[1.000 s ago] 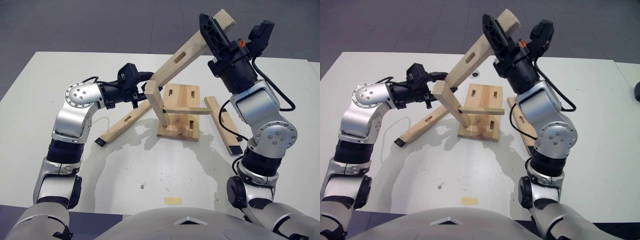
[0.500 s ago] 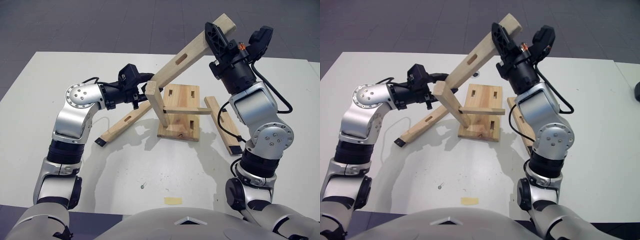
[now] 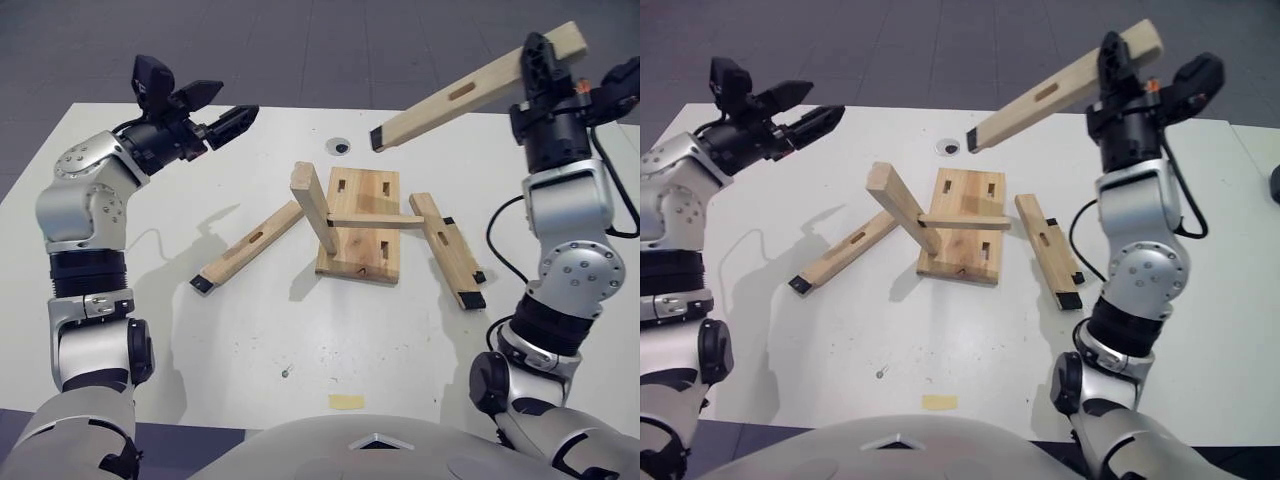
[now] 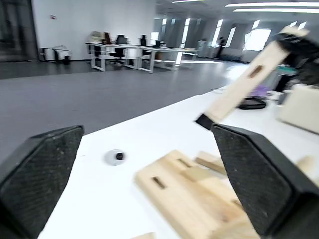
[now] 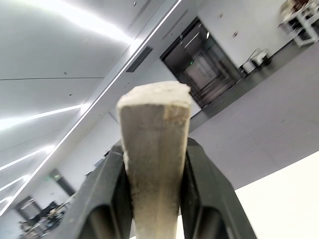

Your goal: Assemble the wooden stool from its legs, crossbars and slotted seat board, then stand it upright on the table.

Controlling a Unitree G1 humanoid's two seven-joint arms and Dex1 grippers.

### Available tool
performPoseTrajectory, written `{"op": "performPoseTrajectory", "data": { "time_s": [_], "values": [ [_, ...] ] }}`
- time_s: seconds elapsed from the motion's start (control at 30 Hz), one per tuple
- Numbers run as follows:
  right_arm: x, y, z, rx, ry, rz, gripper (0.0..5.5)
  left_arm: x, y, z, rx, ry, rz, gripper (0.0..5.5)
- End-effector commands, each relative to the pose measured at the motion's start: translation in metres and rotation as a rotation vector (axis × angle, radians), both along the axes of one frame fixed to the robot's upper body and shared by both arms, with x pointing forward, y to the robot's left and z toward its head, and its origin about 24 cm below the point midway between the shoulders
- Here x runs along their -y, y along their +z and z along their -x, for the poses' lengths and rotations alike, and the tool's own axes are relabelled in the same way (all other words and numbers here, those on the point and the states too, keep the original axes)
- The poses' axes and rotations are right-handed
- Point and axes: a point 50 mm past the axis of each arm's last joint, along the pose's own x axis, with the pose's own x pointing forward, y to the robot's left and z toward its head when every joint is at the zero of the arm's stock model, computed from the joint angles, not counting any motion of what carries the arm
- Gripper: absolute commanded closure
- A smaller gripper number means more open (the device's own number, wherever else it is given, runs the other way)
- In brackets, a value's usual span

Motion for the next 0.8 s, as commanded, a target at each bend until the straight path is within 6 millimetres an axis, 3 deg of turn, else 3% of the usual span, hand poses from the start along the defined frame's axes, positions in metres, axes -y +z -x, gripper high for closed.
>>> {"op": "performPoseTrajectory", "data": {
  "time_s": [0.03,0.13,0.23,0.37,0.53,0.8],
  "values": [
    [0.03,-0.011,0.011,-0.046,-0.05,0.087,4.5,-0.006,0.014,0.039,-0.087,-0.293,-0.008,0.14],
    [0.04,-0.023,0.014,-0.092,-0.058,0.13,4.5,-0.007,0.023,0.049,-0.112,-0.403,-0.011,0.1],
    [0.039,-0.028,0.014,-0.103,-0.048,0.129,4.5,0.013,0.023,0.049,-0.084,-0.514,-0.08,0.1],
    [0.025,-0.03,0.012,-0.096,0.009,0.146,4.5,0.045,-0.003,0.036,-0.041,-0.494,-0.222,0.1],
    [0.028,-0.034,0.012,-0.111,0.005,0.167,4.5,0.048,-0.031,0.031,-0.046,-0.482,-0.356,0.1],
    [0.026,-0.04,0.012,-0.137,0.003,0.161,4.5,0.053,-0.024,0.032,-0.012,-0.519,-0.295,1.4]
  ]
}}
